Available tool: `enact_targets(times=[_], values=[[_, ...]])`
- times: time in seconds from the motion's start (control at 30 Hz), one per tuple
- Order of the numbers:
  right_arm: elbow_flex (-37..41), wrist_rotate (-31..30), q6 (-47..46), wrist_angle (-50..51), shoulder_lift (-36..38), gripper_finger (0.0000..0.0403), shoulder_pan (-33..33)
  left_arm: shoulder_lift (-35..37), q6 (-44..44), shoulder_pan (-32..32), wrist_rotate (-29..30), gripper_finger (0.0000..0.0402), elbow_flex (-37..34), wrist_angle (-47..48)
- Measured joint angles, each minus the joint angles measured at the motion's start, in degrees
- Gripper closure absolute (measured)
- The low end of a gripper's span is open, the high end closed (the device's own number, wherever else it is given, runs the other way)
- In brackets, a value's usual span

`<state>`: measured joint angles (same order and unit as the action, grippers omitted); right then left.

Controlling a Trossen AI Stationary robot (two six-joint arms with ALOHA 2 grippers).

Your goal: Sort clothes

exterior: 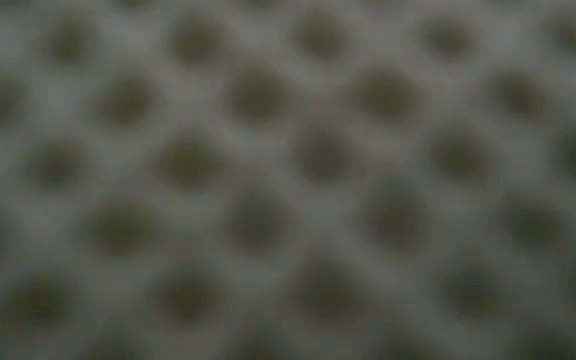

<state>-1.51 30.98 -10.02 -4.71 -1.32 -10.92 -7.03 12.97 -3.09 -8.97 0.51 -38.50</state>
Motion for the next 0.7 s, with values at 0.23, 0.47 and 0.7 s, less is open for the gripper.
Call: enact_targets(times=[0.23, 0.47, 0.7], values=[[0.0, 0.0, 0.0, 0.0, 0.0, 0.0390, 0.0, 0.0, 0.0, 0.0, 0.0, 0.0228, 0.0, 0.0], [0.0, -0.1, 0.7, -0.1, 0.0, 0.0390, 0.0, 0.0, 0.0, 0.0, 0.0, 0.0228, 0.0, 0.0], [0.0, -0.1, 0.8, 0.0, 0.0, 0.0390, 0.0, 0.0, 0.0, 0.0, 0.0, 0.0228, 0.0, 0.0]])
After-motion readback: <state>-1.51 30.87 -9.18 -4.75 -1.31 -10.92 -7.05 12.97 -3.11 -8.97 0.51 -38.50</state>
